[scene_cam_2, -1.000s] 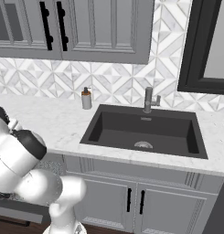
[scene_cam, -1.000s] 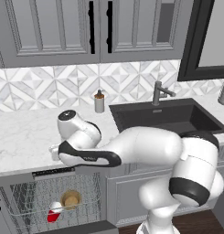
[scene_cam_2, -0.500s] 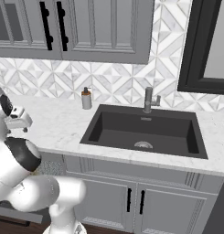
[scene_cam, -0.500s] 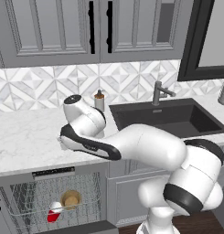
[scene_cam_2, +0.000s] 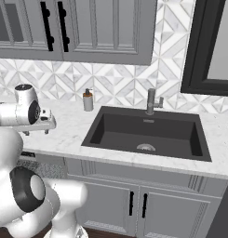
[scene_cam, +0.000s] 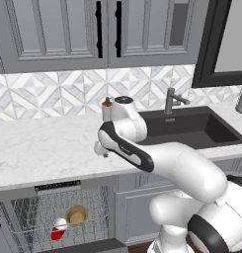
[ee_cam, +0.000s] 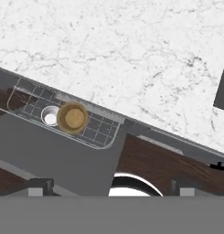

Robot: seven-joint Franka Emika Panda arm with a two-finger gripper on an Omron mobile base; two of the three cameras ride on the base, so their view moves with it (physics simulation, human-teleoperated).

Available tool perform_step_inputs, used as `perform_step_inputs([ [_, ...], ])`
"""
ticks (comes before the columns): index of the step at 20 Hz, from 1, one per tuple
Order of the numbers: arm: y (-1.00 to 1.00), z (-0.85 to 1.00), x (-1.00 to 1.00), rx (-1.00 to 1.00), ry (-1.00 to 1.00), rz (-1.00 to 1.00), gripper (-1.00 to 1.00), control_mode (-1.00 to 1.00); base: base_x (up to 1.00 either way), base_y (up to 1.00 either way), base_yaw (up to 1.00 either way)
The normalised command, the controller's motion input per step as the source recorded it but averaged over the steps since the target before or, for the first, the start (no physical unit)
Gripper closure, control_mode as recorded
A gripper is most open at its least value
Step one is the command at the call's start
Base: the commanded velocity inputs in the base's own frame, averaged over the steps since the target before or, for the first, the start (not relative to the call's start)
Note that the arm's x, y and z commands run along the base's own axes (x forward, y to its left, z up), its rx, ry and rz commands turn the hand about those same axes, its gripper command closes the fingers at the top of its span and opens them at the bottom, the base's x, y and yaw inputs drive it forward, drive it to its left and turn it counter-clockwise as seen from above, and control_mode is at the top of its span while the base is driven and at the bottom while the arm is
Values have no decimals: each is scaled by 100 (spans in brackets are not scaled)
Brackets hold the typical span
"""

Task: Pick up the cup and bowl from the counter, place them in the dishwasher, and close the dishwasher door.

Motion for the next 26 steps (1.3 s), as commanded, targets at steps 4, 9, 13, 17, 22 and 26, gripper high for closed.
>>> perform_step_inputs([
  [4,-35,0,13,3,5,-4,-100,-100,0,0,0],
  [9,0,0,0,0,0,0,-100,-100,0,0,0],
  [13,-1,0,0,0,0,0,-100,-100,0,0,0],
  [17,0,0,0,0,0,0,-100,100,-14,-22,0],
  [22,0,0,0,0,0,0,-100,100,-50,-38,-3],
  [26,0,0,0,0,0,0,-100,100,-67,-43,-2],
])
